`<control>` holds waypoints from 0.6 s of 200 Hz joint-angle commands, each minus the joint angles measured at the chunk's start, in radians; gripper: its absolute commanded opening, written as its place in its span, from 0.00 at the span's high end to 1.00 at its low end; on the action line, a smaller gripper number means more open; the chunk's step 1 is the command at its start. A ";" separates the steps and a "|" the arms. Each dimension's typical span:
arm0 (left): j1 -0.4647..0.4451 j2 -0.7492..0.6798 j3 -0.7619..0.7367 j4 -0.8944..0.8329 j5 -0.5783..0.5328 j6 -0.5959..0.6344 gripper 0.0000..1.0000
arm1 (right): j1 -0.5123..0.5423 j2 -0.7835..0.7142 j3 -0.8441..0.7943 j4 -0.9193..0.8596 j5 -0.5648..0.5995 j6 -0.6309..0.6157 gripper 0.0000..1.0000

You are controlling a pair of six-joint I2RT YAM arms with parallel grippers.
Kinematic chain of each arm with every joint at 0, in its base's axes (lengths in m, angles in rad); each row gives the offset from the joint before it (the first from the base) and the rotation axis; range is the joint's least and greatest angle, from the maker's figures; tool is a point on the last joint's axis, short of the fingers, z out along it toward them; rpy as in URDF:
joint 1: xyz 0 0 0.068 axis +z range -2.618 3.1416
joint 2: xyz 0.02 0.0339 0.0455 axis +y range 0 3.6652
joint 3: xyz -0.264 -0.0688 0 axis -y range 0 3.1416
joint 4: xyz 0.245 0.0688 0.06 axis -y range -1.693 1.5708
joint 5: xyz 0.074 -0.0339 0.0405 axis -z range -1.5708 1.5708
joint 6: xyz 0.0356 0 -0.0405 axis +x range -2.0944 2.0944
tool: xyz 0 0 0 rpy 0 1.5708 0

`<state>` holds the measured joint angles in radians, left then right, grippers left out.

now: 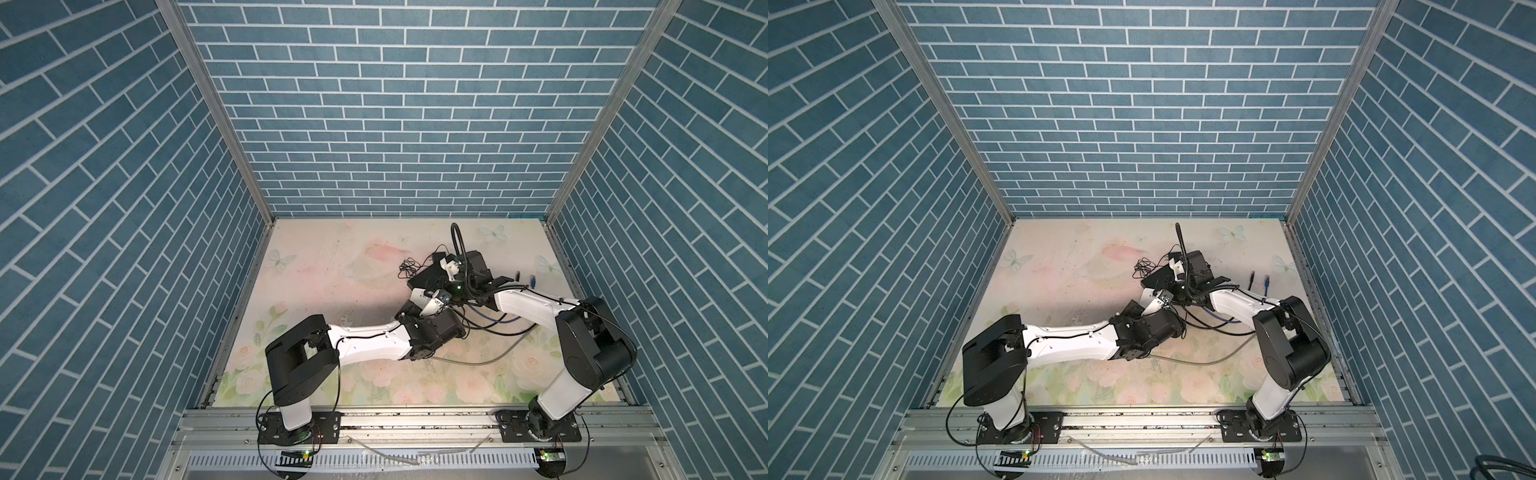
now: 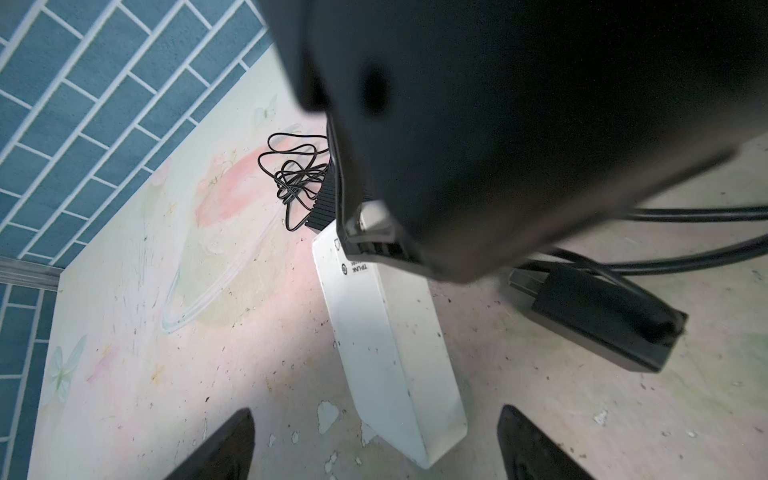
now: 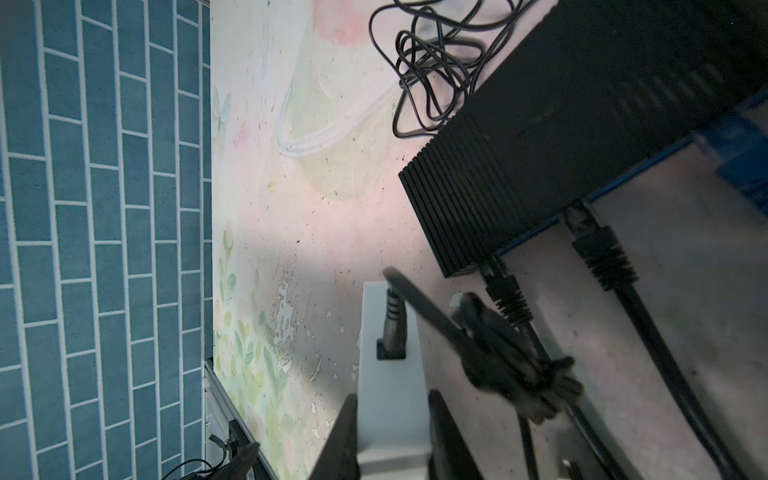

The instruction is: Insert the plug into the switch port

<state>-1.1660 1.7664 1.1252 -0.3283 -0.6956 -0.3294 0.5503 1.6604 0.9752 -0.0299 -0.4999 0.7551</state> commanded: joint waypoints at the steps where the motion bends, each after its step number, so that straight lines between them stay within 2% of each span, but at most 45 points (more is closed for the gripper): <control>1: -0.025 0.012 -0.017 -0.012 -0.012 -0.034 0.04 | -0.005 -0.047 0.051 0.034 -0.027 0.033 0.94; 87: -0.049 0.080 0.016 -0.065 -0.137 -0.092 0.05 | -0.016 -0.072 0.047 0.048 -0.087 0.063 0.94; 120: -0.048 0.111 0.015 -0.066 -0.196 -0.088 0.11 | -0.016 -0.081 0.037 0.059 -0.098 0.079 0.94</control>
<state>-1.2114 1.8565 1.1217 -0.3653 -0.8162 -0.4030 0.5385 1.6154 0.9752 -0.0101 -0.5655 0.7902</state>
